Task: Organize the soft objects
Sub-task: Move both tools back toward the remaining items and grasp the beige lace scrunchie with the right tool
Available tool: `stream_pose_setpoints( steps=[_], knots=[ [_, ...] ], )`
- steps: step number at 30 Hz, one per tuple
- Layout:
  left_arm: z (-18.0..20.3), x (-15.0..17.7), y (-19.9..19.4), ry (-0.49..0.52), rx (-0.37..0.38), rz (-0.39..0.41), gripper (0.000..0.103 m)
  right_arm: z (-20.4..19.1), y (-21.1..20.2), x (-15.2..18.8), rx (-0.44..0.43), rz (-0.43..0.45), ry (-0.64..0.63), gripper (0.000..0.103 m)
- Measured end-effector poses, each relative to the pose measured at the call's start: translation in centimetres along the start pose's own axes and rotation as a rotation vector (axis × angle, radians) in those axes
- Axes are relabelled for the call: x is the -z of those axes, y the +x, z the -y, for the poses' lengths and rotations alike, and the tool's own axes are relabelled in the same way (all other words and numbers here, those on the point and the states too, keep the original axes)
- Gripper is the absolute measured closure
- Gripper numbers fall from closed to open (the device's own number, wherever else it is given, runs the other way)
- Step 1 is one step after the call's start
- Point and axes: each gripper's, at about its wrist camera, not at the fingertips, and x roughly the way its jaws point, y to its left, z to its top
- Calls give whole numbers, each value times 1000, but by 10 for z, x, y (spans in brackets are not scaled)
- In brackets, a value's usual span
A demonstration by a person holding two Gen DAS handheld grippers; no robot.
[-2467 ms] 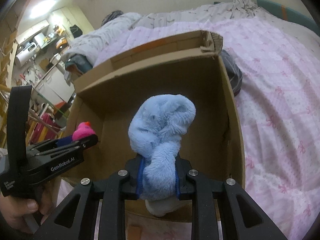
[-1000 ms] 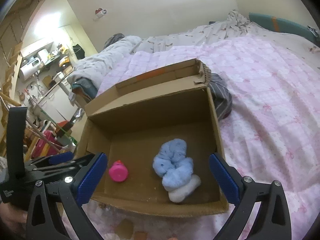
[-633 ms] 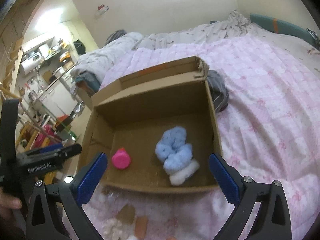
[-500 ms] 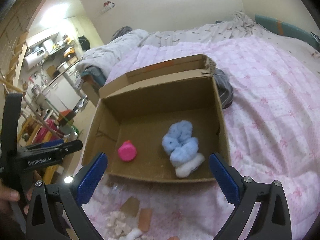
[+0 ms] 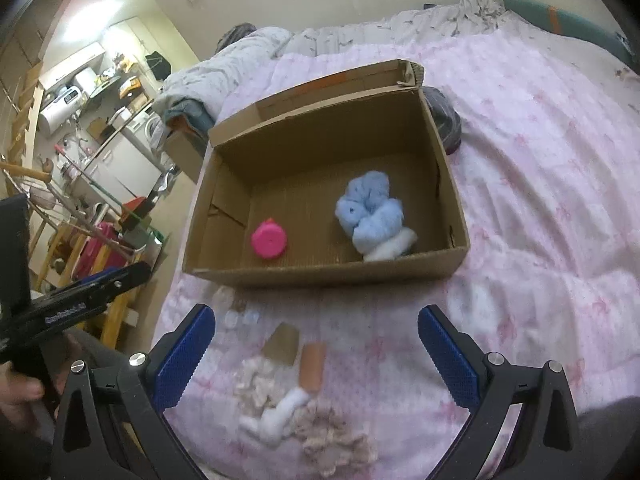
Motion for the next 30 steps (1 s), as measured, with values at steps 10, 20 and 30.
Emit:
stream_pose_setpoints(
  steps=[10,20,30],
  knots=[
    [-38,13,25,-191,-43,-93,30,8,9,9,0,-40,57,0],
    [-22,16,29,-119,-44,-105,30,-5,63,40,68,-418,-43,0],
    [-21,18,32,-121,-26,-123,30,-26,102,81,130,-614,-263,13]
  ],
)
